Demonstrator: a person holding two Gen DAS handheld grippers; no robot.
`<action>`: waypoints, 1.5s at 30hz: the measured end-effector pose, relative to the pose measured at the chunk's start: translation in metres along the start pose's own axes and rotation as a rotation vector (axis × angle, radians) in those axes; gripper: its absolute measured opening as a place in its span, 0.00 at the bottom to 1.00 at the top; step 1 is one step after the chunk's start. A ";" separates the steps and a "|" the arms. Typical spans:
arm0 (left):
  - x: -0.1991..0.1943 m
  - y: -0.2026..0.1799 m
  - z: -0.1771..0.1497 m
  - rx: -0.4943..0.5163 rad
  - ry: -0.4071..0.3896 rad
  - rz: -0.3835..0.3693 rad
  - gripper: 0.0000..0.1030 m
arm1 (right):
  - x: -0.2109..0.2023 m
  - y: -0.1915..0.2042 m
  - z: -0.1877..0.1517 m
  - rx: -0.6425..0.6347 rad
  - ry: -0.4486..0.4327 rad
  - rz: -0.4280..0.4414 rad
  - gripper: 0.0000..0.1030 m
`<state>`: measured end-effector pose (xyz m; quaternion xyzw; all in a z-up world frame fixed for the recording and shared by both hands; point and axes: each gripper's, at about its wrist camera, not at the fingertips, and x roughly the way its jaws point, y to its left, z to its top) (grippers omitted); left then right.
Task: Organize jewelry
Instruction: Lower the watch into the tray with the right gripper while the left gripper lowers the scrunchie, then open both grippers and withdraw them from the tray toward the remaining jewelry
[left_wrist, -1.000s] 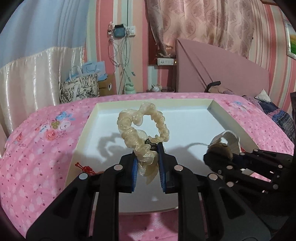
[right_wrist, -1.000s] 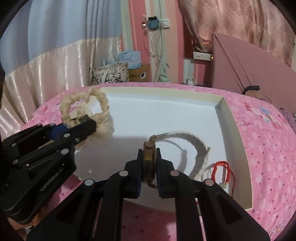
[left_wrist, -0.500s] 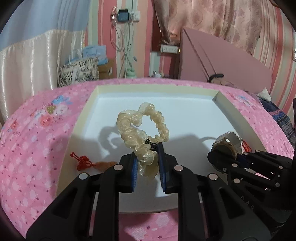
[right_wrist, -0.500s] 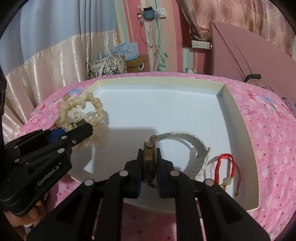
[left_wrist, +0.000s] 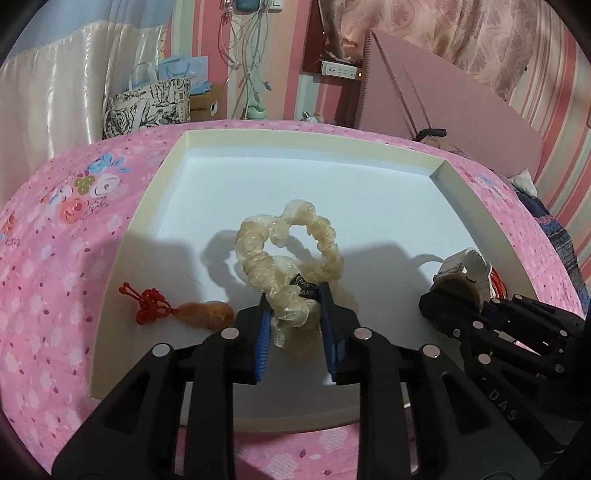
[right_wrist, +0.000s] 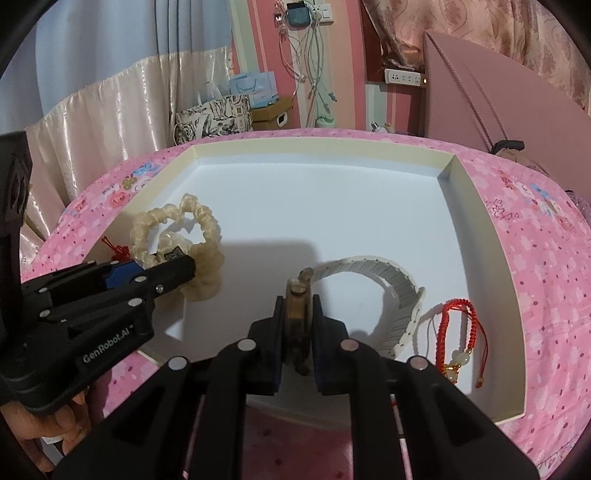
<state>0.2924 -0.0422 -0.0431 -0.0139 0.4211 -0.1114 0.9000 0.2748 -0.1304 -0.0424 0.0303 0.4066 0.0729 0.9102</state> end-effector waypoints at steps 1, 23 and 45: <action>0.000 0.001 0.000 -0.011 0.000 -0.007 0.26 | 0.000 0.000 0.000 0.004 0.000 0.005 0.12; -0.080 0.025 0.005 -0.132 -0.152 -0.106 0.68 | -0.105 -0.037 0.013 0.169 -0.295 0.115 0.53; -0.217 0.053 -0.174 -0.004 -0.300 0.175 0.87 | -0.198 -0.076 -0.159 0.121 -0.191 -0.133 0.61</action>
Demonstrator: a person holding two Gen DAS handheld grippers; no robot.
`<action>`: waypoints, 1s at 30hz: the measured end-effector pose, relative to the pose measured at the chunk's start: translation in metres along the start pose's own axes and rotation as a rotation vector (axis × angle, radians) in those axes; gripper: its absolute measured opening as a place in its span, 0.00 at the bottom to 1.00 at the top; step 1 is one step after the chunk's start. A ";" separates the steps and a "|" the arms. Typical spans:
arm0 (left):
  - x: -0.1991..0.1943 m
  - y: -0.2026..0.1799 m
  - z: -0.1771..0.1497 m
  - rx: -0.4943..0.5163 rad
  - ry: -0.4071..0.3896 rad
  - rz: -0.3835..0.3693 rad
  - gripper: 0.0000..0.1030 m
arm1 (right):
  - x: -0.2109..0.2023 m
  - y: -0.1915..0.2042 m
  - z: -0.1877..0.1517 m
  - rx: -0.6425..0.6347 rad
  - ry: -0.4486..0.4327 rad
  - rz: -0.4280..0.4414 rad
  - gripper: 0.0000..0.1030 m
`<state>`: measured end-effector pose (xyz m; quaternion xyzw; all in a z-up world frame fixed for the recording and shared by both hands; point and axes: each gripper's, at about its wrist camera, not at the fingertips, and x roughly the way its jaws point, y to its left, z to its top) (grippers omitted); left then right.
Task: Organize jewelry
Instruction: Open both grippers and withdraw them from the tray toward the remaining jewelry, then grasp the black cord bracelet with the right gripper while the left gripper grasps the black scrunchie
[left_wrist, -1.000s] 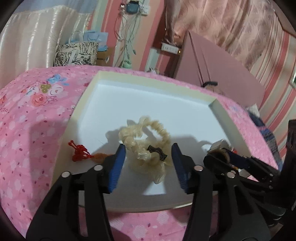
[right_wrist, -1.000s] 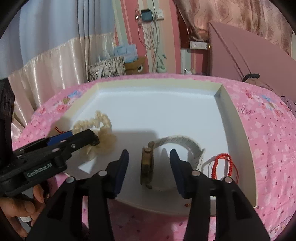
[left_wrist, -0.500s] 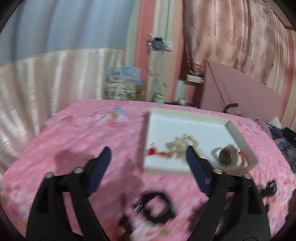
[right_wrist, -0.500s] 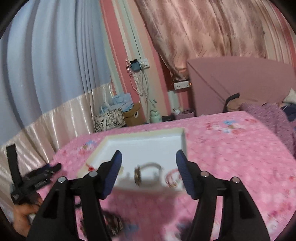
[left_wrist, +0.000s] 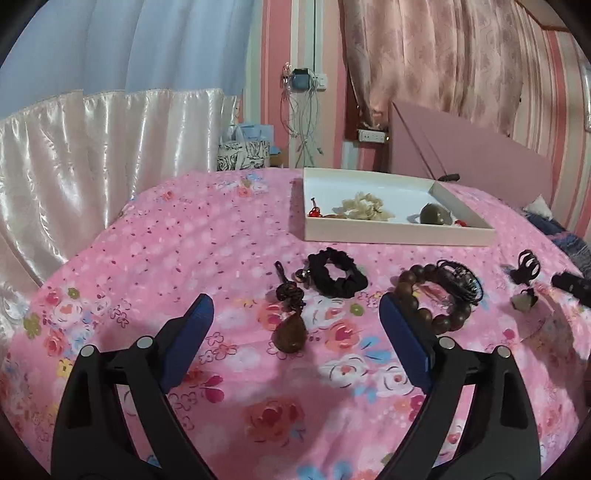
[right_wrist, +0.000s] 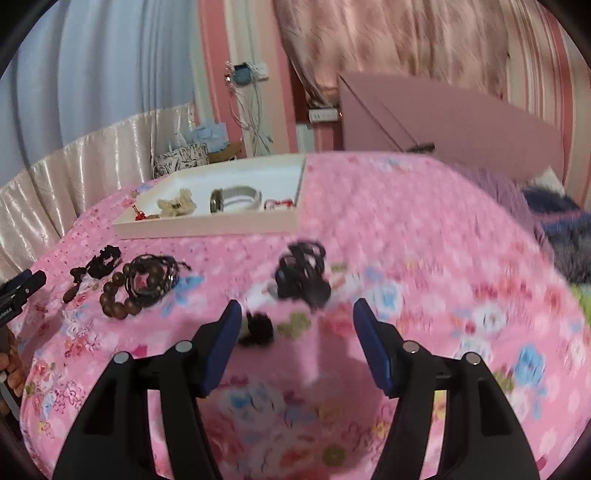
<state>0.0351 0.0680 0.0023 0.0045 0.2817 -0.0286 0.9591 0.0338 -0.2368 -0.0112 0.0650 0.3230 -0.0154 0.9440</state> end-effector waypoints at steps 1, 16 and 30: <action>0.000 -0.001 0.001 0.003 -0.007 0.011 0.87 | 0.000 -0.001 -0.002 0.005 0.000 -0.004 0.61; 0.023 -0.041 0.011 0.072 0.105 -0.041 0.88 | 0.024 0.042 0.001 -0.071 0.080 0.024 0.61; 0.043 -0.002 0.027 0.002 0.133 -0.019 0.82 | 0.066 0.101 0.022 -0.059 0.140 0.158 0.53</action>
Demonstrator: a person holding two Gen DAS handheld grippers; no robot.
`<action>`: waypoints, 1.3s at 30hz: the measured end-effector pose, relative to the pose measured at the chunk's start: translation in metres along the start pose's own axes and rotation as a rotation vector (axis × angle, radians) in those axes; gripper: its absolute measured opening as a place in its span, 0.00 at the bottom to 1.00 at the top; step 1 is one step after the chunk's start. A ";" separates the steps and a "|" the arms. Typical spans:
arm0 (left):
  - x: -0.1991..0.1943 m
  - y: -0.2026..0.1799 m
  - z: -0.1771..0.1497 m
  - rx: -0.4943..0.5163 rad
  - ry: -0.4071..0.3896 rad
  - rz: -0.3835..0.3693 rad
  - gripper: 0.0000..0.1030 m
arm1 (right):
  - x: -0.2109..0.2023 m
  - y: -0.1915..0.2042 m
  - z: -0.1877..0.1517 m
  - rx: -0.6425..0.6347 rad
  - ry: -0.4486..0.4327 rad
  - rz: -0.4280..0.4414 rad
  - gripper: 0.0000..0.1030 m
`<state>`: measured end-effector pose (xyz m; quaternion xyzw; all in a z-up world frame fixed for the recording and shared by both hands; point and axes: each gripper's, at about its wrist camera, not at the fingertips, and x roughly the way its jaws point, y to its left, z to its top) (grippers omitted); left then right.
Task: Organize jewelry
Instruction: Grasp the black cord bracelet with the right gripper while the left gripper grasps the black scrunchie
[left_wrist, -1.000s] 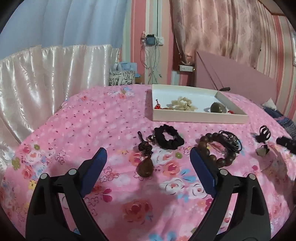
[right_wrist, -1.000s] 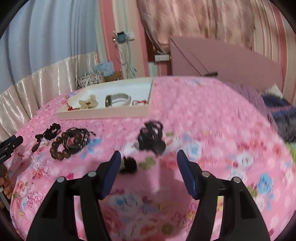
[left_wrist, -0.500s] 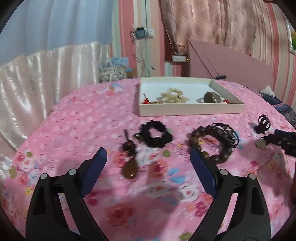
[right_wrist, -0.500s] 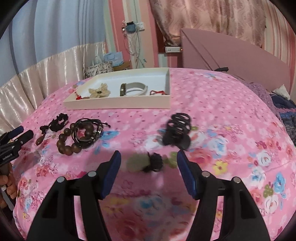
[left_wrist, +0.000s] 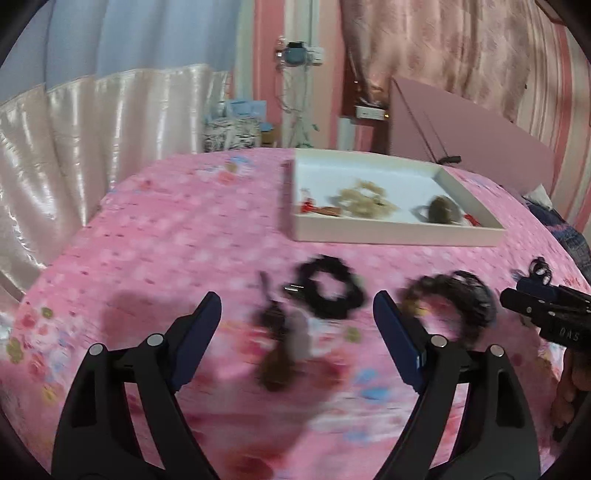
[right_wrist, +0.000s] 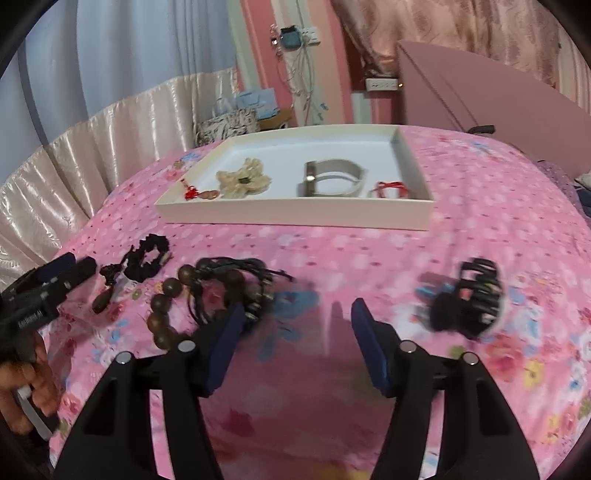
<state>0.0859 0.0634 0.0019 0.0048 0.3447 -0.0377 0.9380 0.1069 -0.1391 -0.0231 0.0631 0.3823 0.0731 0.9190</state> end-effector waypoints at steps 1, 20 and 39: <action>0.003 0.011 0.001 0.005 0.015 -0.005 0.82 | 0.004 0.002 0.001 -0.002 0.008 0.002 0.50; 0.039 -0.037 0.017 0.101 0.062 -0.072 0.82 | 0.045 0.006 0.012 0.051 0.093 -0.029 0.16; 0.059 -0.042 0.018 0.054 0.105 -0.107 0.09 | 0.037 0.002 0.015 0.061 0.072 0.007 0.15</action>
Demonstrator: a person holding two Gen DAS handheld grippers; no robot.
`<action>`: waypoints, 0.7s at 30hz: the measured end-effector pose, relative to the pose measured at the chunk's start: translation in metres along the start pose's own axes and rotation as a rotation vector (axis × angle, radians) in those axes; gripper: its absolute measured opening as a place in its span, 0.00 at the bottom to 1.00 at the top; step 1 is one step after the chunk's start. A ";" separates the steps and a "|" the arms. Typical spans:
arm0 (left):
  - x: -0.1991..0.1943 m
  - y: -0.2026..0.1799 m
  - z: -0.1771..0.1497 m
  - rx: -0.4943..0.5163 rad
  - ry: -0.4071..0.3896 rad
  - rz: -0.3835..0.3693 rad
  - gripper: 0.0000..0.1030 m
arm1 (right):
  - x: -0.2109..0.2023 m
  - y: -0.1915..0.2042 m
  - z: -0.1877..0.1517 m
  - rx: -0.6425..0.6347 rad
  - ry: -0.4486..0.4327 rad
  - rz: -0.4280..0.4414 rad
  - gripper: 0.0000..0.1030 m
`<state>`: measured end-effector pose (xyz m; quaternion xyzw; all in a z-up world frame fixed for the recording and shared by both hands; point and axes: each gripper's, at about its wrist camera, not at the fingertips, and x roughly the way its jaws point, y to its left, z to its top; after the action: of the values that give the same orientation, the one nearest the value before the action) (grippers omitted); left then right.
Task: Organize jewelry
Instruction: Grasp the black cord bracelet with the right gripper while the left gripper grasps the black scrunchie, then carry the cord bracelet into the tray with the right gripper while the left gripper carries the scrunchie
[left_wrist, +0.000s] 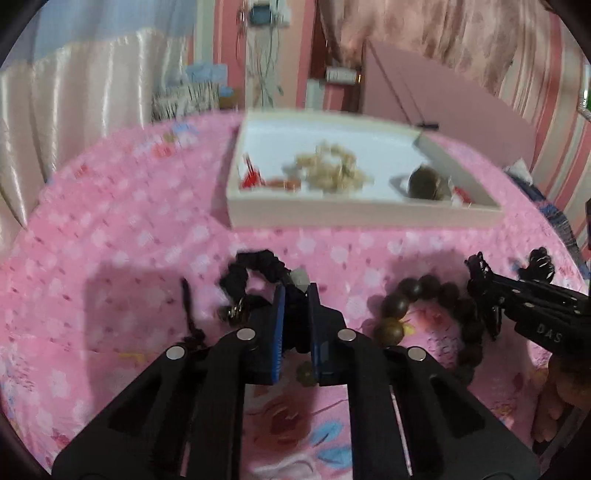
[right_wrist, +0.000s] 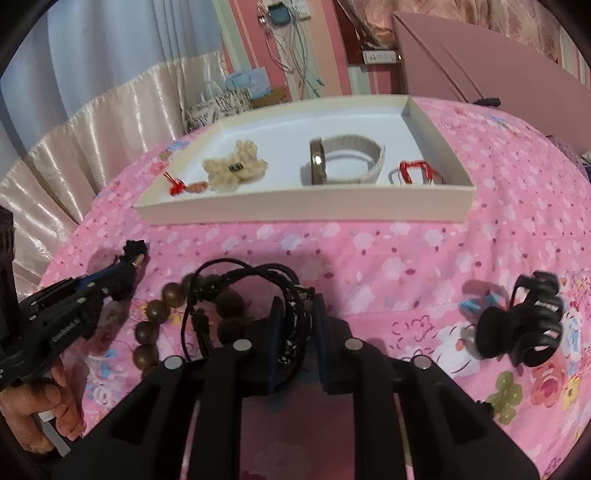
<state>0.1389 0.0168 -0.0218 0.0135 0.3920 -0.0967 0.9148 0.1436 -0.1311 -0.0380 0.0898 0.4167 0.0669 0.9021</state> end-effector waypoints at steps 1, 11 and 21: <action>-0.008 -0.001 0.001 0.008 -0.020 0.000 0.09 | -0.006 -0.001 0.002 0.001 -0.013 0.005 0.15; -0.065 -0.010 0.056 0.026 -0.187 -0.029 0.08 | -0.103 -0.026 0.068 0.009 -0.238 0.015 0.16; -0.066 -0.003 0.121 0.009 -0.327 -0.036 0.08 | -0.102 -0.064 0.121 0.037 -0.291 -0.031 0.16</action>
<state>0.1799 0.0131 0.1098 -0.0053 0.2378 -0.1157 0.9644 0.1735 -0.2267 0.1009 0.1085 0.2839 0.0315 0.9522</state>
